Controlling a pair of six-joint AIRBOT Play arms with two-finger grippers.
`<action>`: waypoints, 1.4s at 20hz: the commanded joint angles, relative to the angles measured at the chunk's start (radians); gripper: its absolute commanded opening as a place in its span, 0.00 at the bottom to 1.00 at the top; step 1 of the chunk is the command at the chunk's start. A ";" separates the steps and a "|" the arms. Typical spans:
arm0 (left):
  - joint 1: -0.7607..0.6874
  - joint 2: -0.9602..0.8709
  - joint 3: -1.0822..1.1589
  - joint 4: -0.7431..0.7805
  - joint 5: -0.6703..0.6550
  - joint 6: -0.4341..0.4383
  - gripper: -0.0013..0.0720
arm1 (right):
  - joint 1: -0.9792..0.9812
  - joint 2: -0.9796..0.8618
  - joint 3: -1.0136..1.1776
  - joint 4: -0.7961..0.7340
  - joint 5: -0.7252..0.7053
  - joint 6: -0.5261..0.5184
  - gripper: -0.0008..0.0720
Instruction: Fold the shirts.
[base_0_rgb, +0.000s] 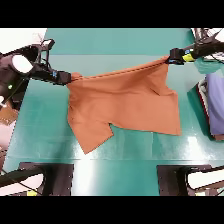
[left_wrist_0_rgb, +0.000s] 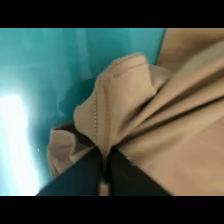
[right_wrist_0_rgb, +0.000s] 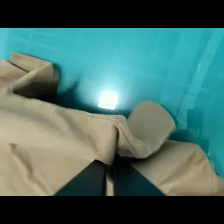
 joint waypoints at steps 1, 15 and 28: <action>0.001 -0.064 0.021 0.016 0.098 0.009 0.64 | 0.005 -0.117 0.127 0.045 0.041 0.002 0.60; 0.227 0.188 -0.475 -0.143 -0.230 0.070 0.76 | -0.198 0.395 -0.591 0.363 0.141 -0.102 0.63; 0.134 0.188 -0.631 -0.346 0.071 0.084 0.05 | -0.226 0.494 -0.677 0.352 0.157 -0.115 0.63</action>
